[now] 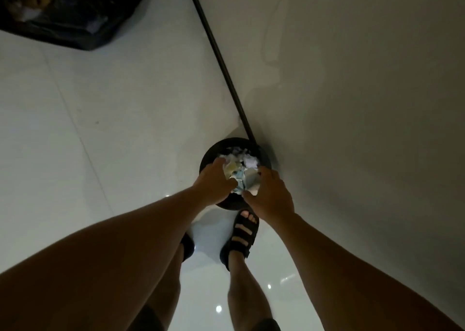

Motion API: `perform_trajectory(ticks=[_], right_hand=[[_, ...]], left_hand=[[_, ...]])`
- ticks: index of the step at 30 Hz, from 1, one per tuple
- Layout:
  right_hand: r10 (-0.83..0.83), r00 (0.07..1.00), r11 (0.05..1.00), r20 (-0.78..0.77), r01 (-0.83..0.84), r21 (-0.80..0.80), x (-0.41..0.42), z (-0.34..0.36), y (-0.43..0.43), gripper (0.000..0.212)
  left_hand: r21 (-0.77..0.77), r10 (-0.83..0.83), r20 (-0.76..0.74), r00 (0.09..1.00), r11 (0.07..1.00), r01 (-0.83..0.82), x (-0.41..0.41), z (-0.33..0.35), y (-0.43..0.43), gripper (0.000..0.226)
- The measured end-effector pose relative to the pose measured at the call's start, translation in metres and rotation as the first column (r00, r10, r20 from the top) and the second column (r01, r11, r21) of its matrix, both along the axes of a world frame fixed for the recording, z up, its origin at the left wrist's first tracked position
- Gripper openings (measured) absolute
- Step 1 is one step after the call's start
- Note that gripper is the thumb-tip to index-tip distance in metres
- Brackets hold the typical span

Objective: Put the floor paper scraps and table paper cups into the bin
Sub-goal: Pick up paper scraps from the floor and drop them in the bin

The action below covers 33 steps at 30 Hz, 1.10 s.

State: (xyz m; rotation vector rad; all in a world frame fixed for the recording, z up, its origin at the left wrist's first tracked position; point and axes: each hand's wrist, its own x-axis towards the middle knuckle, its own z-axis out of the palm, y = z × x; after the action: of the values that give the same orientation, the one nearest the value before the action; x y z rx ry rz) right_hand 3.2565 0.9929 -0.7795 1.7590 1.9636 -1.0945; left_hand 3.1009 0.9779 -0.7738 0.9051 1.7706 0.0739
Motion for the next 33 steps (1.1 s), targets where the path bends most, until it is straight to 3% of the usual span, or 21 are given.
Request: perform_trajectory(ticks=[5,10,19,24,29,33], right_hand=[[0.055,0.998,0.998,0.035,-0.054,-0.031,-0.003,-0.007,-0.005,0.074],[0.172,0.984,0.985,0.048,-0.171,-0.035,-0.018,0.024,0.001,0.080],[0.348,0.937,0.931,0.037,-0.350,0.100,-0.086,0.172,0.029,0.085],[0.390,0.921,0.905,0.022,-0.388,0.175,-0.126,0.264,0.027,0.087],[0.576,0.818,0.799,0.009,-0.565,0.205,-0.161,0.343,-0.004,0.088],[0.740,0.672,0.646,0.042,-0.726,0.236,-0.167,0.382,-0.046,0.087]], left_hand=[[-0.006,0.062,0.028,0.998,0.998,-0.062,-0.006,-0.008,-0.006,0.057],[0.030,0.021,-0.079,0.997,0.999,-0.019,-0.033,0.025,-0.015,0.064],[0.175,-0.113,-0.294,0.949,0.970,0.170,-0.098,0.174,-0.018,0.072],[0.189,-0.080,-0.427,0.901,0.966,0.175,-0.146,0.268,-0.049,0.073],[0.193,0.070,-0.501,0.863,0.981,0.033,-0.159,0.351,-0.115,0.074],[0.220,0.247,-0.501,0.829,0.963,-0.154,-0.131,0.387,-0.188,0.073]])
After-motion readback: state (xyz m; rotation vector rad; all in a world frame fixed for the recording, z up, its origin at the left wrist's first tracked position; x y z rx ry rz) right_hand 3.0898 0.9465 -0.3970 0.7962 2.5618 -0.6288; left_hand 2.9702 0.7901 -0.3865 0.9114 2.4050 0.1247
